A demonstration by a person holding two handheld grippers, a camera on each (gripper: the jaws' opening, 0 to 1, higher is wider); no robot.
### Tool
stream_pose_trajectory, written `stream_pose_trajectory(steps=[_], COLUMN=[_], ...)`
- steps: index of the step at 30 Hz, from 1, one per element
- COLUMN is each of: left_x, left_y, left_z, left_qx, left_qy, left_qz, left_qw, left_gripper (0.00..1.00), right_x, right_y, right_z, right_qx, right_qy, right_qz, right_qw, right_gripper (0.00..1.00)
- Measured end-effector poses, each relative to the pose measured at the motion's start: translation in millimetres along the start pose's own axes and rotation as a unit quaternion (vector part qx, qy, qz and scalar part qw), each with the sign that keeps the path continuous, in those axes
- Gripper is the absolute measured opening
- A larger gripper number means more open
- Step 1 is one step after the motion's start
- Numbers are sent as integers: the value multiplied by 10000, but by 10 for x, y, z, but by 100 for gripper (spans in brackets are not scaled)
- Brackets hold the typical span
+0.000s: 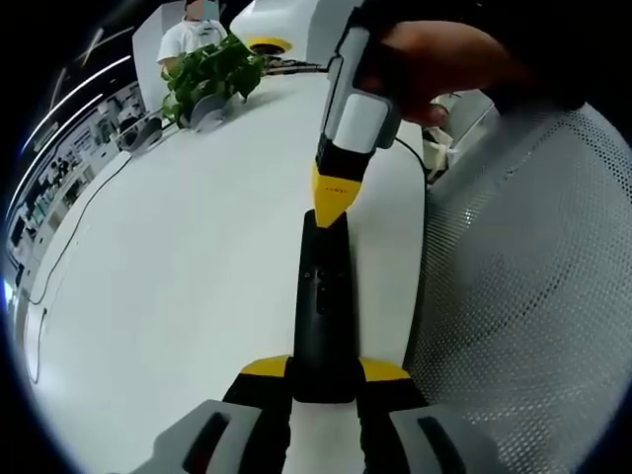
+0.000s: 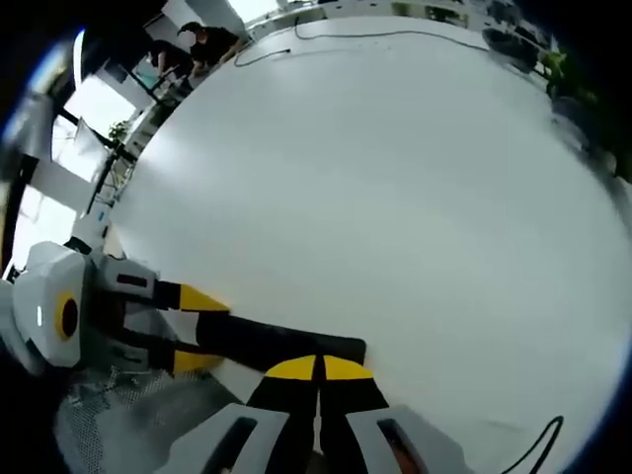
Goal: Press the specified remote control buttons in sequence, fully releasing each button before pressing the next.
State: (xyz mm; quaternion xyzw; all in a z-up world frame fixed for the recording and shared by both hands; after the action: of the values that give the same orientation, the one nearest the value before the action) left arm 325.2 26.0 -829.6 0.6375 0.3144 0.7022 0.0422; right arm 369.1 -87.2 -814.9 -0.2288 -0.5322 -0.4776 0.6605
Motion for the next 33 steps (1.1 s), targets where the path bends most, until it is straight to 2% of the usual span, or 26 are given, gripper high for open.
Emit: stream_pose_trajectory(steps=[20, 28, 33], left_x=[-5, -6, -8], left_y=[5, 9, 10], left_z=[6, 6, 10], left_qx=[-24, -55, -50], left_qy=[-7, -12, -13], left_qz=[-7, 12, 6], left_qw=[10000, 10000, 10000], left_gripper=[25, 25, 25], right_x=[-30, -65, -60], right_y=[-5, 5, 15], right_z=[27, 77, 59], right_qx=[46, 335, 256], right_qy=[70, -139, -160], right_qz=[64, 128, 188], right_qw=[9999, 9993, 9994], right_gripper=[0, 0, 0])
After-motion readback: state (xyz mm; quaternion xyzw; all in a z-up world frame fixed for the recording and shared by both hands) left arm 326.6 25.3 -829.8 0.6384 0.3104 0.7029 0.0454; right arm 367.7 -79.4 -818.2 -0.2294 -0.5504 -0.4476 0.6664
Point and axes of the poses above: the point that each gripper's makers call its tool centre point, and the gripper's own axes: x roughly backward along the fingers, z roughly to its left, y roughly out of its top, the point moved 4 cm from there along x, roughly backward along the fingers, and after that the axes turned 3 degrees about z, right-handed, at the moved point
